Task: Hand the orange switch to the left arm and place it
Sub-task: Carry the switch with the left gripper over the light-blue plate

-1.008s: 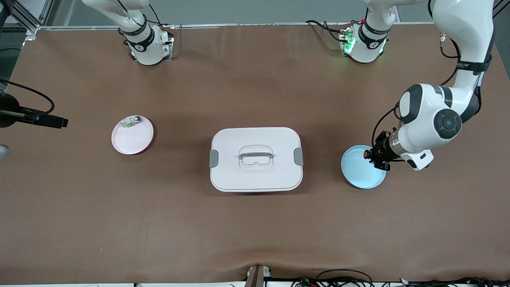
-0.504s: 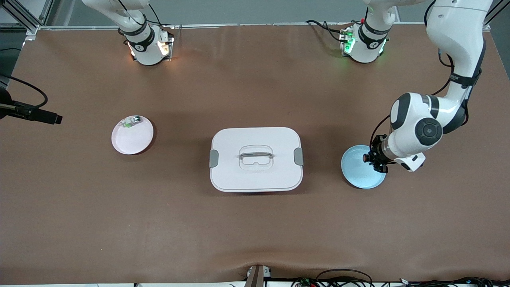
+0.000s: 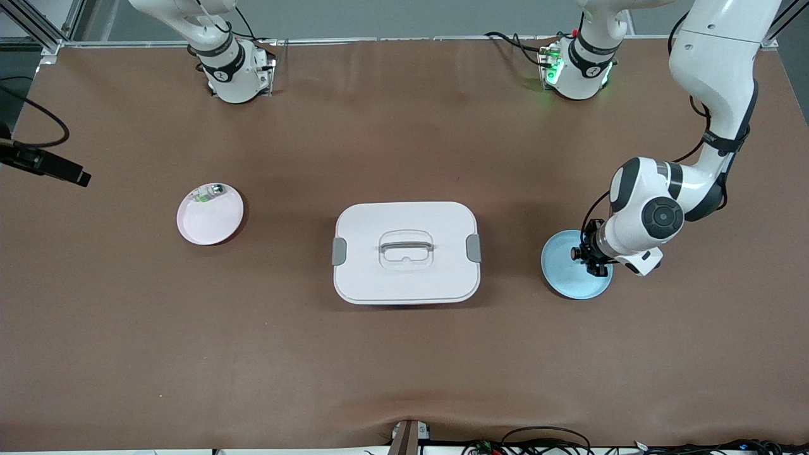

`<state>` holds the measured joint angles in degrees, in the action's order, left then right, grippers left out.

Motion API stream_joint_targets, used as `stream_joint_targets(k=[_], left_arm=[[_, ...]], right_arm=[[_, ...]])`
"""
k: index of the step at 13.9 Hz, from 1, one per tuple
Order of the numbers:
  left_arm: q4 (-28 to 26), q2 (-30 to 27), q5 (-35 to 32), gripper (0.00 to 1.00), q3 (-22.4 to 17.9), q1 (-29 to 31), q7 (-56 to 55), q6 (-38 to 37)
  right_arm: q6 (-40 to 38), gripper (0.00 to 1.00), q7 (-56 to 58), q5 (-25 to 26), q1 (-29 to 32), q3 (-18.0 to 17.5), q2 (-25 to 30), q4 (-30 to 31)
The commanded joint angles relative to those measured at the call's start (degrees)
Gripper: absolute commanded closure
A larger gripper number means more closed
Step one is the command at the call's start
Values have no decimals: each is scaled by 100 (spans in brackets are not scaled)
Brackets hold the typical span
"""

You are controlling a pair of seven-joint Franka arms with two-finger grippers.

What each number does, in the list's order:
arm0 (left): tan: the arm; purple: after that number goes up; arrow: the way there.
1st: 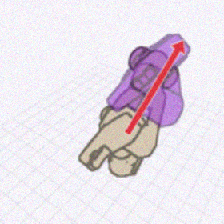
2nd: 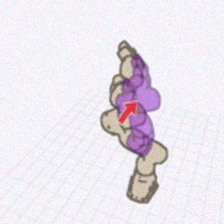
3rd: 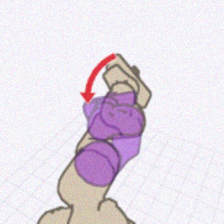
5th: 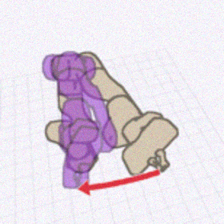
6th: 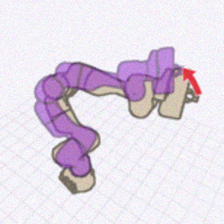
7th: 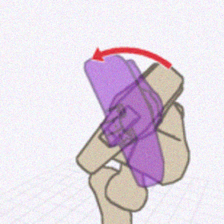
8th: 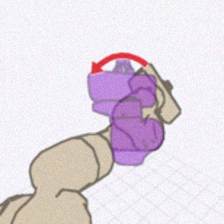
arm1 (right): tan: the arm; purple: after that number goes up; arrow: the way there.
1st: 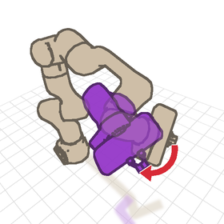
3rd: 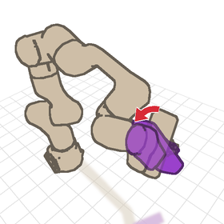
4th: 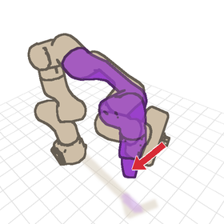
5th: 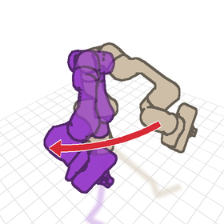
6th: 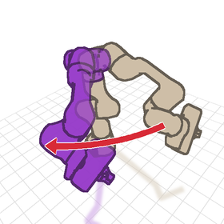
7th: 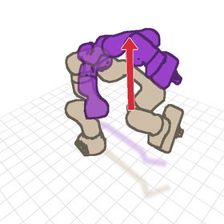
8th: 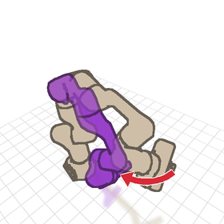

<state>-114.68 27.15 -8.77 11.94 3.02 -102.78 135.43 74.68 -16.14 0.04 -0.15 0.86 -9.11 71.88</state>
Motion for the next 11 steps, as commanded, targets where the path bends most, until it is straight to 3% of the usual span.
stream_joint_targets(k=[1,11], left_arm=[[-150,10,-143,100,54,41,-40,369],[-476,107,-169,100,72,41,83,1073]], right_arm=[[416,0,-82,-74,-12,72,866,1073],[372,0,-47,-250,163,72,1069,1065]])
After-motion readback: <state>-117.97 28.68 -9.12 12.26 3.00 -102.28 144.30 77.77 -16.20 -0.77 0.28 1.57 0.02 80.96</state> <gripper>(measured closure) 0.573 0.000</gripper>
